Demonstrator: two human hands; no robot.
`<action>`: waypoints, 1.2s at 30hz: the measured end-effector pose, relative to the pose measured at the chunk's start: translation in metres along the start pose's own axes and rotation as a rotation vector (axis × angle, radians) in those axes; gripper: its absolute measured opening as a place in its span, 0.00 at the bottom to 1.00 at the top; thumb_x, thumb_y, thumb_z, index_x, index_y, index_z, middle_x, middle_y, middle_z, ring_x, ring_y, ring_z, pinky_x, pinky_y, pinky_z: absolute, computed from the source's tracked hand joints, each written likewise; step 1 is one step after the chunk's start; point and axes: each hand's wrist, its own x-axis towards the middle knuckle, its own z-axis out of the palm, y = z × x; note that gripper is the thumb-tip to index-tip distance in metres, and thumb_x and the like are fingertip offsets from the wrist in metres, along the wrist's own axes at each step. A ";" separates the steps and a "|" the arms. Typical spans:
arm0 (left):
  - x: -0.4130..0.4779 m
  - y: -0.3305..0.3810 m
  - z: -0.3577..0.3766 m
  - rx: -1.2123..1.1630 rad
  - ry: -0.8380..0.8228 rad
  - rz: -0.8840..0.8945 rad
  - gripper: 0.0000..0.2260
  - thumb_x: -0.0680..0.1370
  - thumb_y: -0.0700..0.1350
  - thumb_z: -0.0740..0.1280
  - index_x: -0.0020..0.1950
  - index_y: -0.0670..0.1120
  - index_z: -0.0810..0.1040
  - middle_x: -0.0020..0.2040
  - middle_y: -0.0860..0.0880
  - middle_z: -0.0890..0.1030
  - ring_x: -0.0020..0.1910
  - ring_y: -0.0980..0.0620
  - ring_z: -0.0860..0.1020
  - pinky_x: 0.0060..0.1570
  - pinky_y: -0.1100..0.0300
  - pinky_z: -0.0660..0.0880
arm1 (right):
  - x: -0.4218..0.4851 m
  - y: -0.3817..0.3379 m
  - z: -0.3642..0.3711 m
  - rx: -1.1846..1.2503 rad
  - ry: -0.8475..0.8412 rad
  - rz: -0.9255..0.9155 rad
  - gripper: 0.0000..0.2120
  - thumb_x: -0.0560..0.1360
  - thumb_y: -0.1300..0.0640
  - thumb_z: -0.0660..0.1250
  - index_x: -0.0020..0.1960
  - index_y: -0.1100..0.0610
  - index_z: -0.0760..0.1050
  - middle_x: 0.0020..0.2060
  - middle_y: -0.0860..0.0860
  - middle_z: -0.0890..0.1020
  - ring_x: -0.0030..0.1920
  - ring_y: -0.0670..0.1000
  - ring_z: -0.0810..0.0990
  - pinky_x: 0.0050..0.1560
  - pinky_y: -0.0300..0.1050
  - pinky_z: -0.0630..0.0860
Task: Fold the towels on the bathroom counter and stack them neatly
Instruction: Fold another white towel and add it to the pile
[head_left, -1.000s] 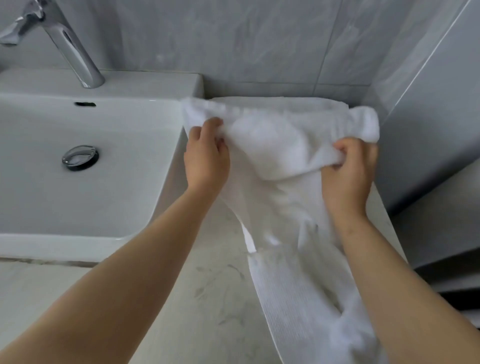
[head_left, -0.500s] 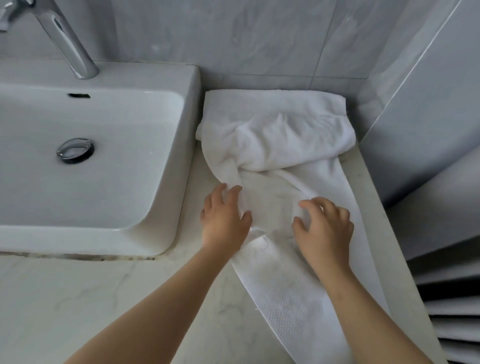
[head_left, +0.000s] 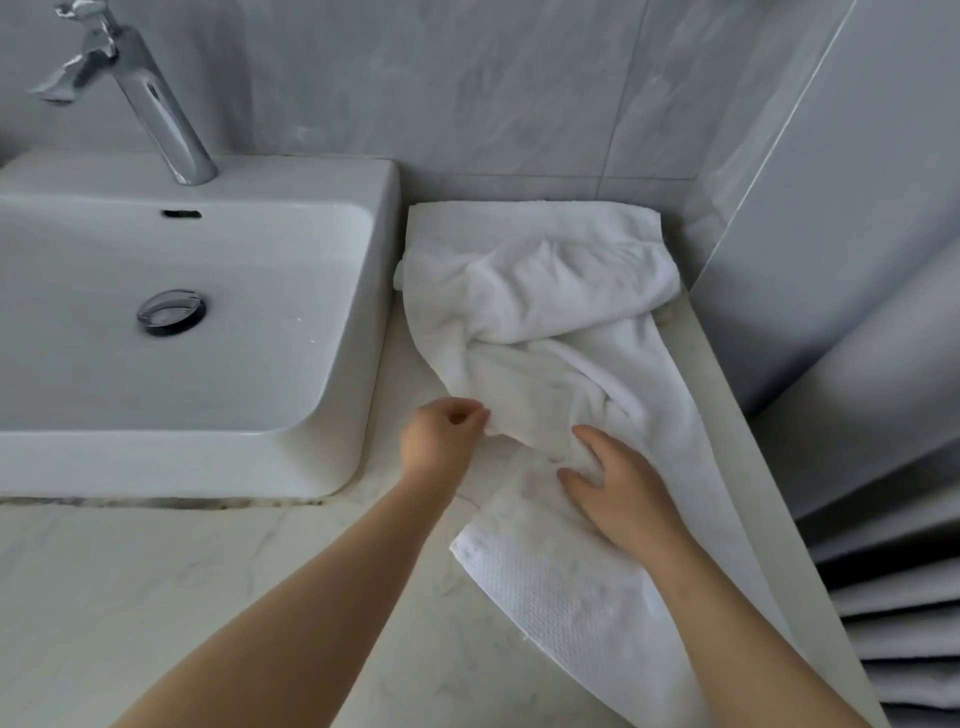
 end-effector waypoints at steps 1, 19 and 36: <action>0.002 0.002 -0.007 -0.084 0.055 -0.020 0.03 0.73 0.45 0.71 0.40 0.50 0.81 0.39 0.52 0.82 0.43 0.51 0.80 0.43 0.61 0.75 | 0.000 0.002 -0.001 0.014 -0.009 0.020 0.27 0.76 0.49 0.65 0.73 0.50 0.63 0.69 0.47 0.70 0.69 0.49 0.67 0.66 0.40 0.63; -0.034 -0.034 0.003 0.805 -0.351 0.633 0.26 0.74 0.63 0.49 0.66 0.56 0.72 0.69 0.55 0.67 0.71 0.54 0.61 0.68 0.58 0.55 | -0.008 0.015 0.014 -0.144 0.384 -0.100 0.06 0.71 0.62 0.70 0.47 0.58 0.81 0.41 0.53 0.84 0.44 0.60 0.79 0.45 0.52 0.75; -0.048 -0.016 -0.020 0.968 -0.300 0.471 0.23 0.79 0.60 0.55 0.72 0.55 0.62 0.73 0.49 0.62 0.72 0.46 0.60 0.68 0.50 0.60 | -0.038 0.018 0.014 -0.095 0.243 -0.017 0.12 0.77 0.52 0.64 0.59 0.52 0.77 0.55 0.48 0.79 0.58 0.54 0.75 0.55 0.46 0.71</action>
